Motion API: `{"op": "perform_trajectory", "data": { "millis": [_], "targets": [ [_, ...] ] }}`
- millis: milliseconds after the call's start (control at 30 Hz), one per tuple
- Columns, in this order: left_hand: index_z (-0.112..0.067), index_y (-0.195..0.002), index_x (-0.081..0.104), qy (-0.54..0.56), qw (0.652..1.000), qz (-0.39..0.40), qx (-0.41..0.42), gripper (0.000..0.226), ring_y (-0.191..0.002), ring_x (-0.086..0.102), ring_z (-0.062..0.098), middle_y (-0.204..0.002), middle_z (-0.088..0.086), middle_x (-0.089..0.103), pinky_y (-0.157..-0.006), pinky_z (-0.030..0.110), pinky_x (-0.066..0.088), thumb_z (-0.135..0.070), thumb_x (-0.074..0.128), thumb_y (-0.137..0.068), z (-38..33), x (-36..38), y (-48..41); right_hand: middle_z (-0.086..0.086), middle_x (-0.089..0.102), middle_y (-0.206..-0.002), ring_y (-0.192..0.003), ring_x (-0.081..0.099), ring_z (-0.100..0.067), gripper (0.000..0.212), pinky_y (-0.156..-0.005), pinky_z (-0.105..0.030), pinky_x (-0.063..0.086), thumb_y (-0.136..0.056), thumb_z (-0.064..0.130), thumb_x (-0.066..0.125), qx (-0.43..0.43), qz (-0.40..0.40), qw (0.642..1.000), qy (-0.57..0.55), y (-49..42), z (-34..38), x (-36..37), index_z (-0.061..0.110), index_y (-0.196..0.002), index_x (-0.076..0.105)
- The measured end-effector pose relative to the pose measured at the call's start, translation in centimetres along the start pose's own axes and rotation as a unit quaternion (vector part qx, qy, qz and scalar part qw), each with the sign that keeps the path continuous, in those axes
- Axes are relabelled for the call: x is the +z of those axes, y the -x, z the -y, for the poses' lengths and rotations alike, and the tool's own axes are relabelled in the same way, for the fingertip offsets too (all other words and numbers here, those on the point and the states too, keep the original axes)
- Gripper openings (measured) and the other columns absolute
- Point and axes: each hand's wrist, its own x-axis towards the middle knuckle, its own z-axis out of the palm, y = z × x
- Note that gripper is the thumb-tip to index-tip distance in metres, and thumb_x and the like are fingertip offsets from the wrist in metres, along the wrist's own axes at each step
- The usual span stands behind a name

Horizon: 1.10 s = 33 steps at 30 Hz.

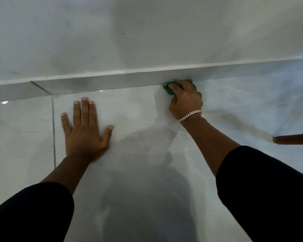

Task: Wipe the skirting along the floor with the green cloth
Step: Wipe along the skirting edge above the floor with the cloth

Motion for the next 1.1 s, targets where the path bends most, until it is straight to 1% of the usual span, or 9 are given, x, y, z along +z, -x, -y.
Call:
{"op": "perform_trajectory", "data": {
  "millis": [133,267,367,467,533,633,833,967,1100],
  "targets": [
    [-0.008,-0.158,0.002,-0.005,1.0,-0.001,-0.005,0.09,-0.155,-0.005,0.029,-0.168,0.012,-0.003,-0.121,0.062,0.003,-0.064,0.022,-0.09,0.1,0.1,0.0,-0.016,0.059,-0.108,-0.084,0.064,-0.036,0.034,-0.072,-0.047,0.057,-0.068,0.0,0.056,0.123,-0.082,0.98,-0.131,-0.2,3.0,0.7,0.011,-0.098,0.066],
    [-0.009,-0.158,-0.002,-0.008,1.0,0.0,-0.005,0.091,-0.155,-0.008,0.028,-0.168,0.011,-0.007,-0.121,0.061,0.001,-0.065,0.02,-0.089,0.1,0.4,-0.1,-0.014,0.057,-0.097,-0.079,0.061,-0.032,0.027,-0.066,-0.045,0.055,-0.061,0.0,0.058,0.138,-0.14,0.958,-0.207,0.2,7.2,2.0,0.009,-0.085,0.063],
    [-0.01,-0.158,-0.002,-0.013,1.0,-0.001,-0.007,0.092,-0.155,-0.009,0.028,-0.168,0.011,-0.007,-0.121,0.06,0.001,-0.066,0.018,-0.089,0.1,0.4,-0.1,-0.014,0.057,-0.095,-0.08,0.06,-0.032,0.023,-0.067,-0.042,0.052,-0.06,0.004,0.057,0.094,-0.131,0.95,-0.268,1.0,11.0,2.8,0.009,-0.081,0.065],
    [-0.009,-0.158,0.0,-0.012,1.0,-0.005,-0.007,0.092,-0.155,-0.007,0.027,-0.168,0.011,-0.005,-0.122,0.059,0.0,-0.067,0.018,-0.089,0.1,0.5,-0.1,-0.017,0.059,-0.098,-0.087,0.058,-0.035,0.02,-0.072,-0.044,0.051,-0.067,0.003,0.058,-0.016,-0.066,0.963,-0.262,1.9,13.4,3.5,0.008,-0.083,0.068],
    [-0.009,-0.158,0.0,-0.01,1.0,-0.002,-0.006,0.092,-0.155,-0.006,0.027,-0.168,0.011,-0.005,-0.122,0.058,0.0,-0.067,0.017,-0.088,0.1,0.4,0.0,-0.017,0.062,-0.101,-0.088,0.058,-0.038,0.02,-0.073,-0.043,0.05,-0.073,0.01,0.055,-0.087,-0.035,0.973,-0.209,1.5,11.3,3.6,0.011,-0.086,0.07],
    [-0.009,-0.158,-0.001,-0.01,1.0,0.003,-0.002,0.091,-0.155,-0.007,0.027,-0.168,0.011,-0.005,-0.122,0.059,0.001,-0.067,0.017,-0.089,0.1,0.1,0.1,-0.015,0.067,-0.101,-0.085,0.061,-0.036,0.017,-0.067,-0.041,0.051,-0.073,0.011,0.057,-0.103,-0.079,0.981,-0.143,0.2,5.1,2.8,0.013,-0.084,0.071],
    [-0.008,-0.158,0.002,-0.008,1.0,0.007,-0.002,0.09,-0.155,-0.005,0.029,-0.168,0.012,-0.004,-0.121,0.061,0.004,-0.065,0.02,-0.09,-0.1,0.0,0.0,-0.015,0.068,-0.102,-0.087,0.063,-0.035,0.017,-0.064,-0.04,0.055,-0.073,0.007,0.058,0.043,-0.129,0.989,-0.059,-0.9,-4.3,0.5,0.01,-0.082,0.072],
    [-0.007,-0.158,0.003,-0.014,1.0,0.008,-0.002,0.091,-0.155,-0.004,0.031,-0.168,0.014,-0.002,-0.12,0.063,0.005,-0.066,0.02,-0.089,-0.1,0.0,-0.1,-0.015,0.069,-0.095,-0.086,0.065,-0.034,0.017,-0.07,-0.043,0.056,-0.07,0.014,0.061,0.172,-0.156,0.968,-0.098,-0.3,0.7,1.4,0.011,-0.083,0.073],
    [-0.007,-0.157,0.004,-0.009,1.0,0.008,-0.004,0.092,-0.155,-0.003,0.032,-0.168,0.015,0.0,-0.12,0.063,0.003,-0.065,0.023,-0.089,-0.1,0.1,-0.2,-0.017,0.071,-0.096,-0.092,0.066,-0.038,0.033,-0.077,-0.05,0.055,-0.068,0.016,0.049,0.15,-0.112,0.975,-0.122,0.7,5.6,2.5,0.01,-0.086,0.076]
  ]
}}
